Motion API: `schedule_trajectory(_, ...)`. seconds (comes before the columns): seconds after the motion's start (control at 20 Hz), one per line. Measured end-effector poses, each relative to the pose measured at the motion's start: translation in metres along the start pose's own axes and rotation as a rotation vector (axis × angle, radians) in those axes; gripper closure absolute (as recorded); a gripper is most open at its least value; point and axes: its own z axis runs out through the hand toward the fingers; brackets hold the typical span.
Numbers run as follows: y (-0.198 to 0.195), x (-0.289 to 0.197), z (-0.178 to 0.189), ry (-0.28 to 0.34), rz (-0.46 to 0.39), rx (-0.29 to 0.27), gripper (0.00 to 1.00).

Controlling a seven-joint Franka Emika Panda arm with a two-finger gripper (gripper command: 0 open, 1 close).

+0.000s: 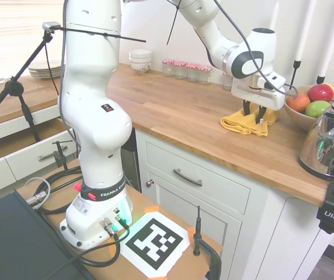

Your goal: Wipe the counter

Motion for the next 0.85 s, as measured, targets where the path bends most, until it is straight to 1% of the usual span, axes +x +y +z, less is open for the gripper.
schedule_trajectory(0.2,0.006,-0.009,-0.003,-0.005,0.002,0.003,0.0)
schedule_trajectory(0.85,0.02,-0.026,-0.027,0.021,0.013,0.04,0.0)
